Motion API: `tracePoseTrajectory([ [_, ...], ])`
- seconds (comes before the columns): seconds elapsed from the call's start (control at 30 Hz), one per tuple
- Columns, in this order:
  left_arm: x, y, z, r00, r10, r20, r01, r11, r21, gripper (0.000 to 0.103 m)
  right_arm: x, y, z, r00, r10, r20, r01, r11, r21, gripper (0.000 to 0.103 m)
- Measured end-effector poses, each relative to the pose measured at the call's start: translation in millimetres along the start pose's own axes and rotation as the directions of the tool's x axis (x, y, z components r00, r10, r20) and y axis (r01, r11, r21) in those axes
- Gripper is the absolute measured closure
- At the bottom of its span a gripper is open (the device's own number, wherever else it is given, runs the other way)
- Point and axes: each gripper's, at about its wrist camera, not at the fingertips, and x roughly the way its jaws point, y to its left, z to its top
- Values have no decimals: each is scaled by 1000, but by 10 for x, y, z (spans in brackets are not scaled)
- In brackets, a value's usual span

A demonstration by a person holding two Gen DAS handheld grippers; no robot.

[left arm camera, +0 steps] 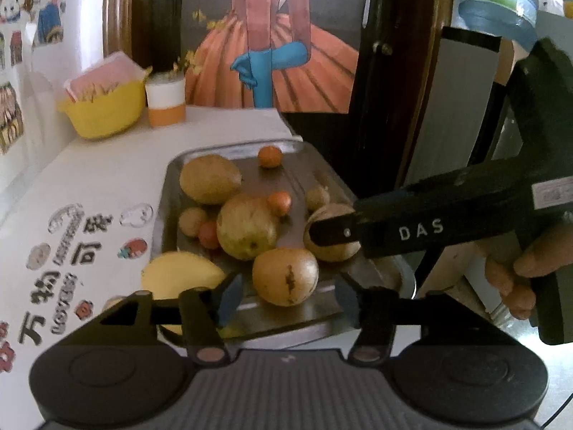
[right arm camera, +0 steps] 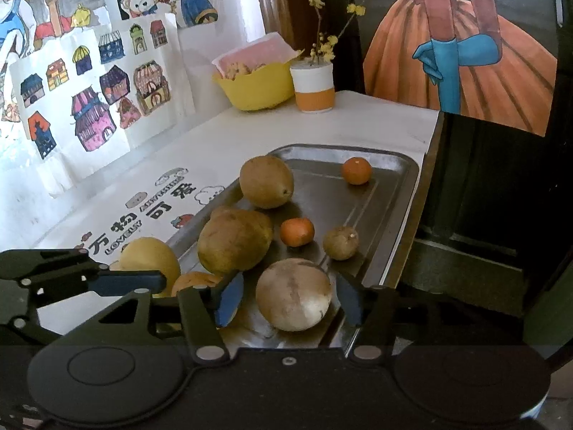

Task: Organize fruits

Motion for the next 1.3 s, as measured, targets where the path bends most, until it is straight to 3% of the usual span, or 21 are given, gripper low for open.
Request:
tracePoseTrajectory([
  [0.13, -126, 12, 41, 1000, 1, 19, -1, 1000, -2, 31, -74, -8, 43, 1000, 11, 27, -11, 1000, 7, 24],
  [0.2, -200, 21, 55, 999, 17, 41, -17, 1000, -2, 21, -106, -1, 76, 999, 7, 36, -7, 1000, 4, 21],
  [0.5, -469, 213, 91, 990, 68, 124, -61, 996, -59, 6, -188, 64, 159, 997, -21, 81, 20, 1000, 16, 1],
  [0.67, -505, 415, 81, 984, 122, 133, -105, 986, -131, 1, -179, 154, 151, 996, -45, 80, 45, 999, -4, 1],
  [1.0, -584, 695, -14, 970, 206, 127, -174, 960, -220, 1, -264, 382, 11, 986, -104, 128, 108, 994, -18, 1],
  [1.3, -756, 787, -219, 967, 207, 150, -169, 957, -234, 1, -546, 699, -244, 952, -176, 251, 169, 984, 48, 1],
])
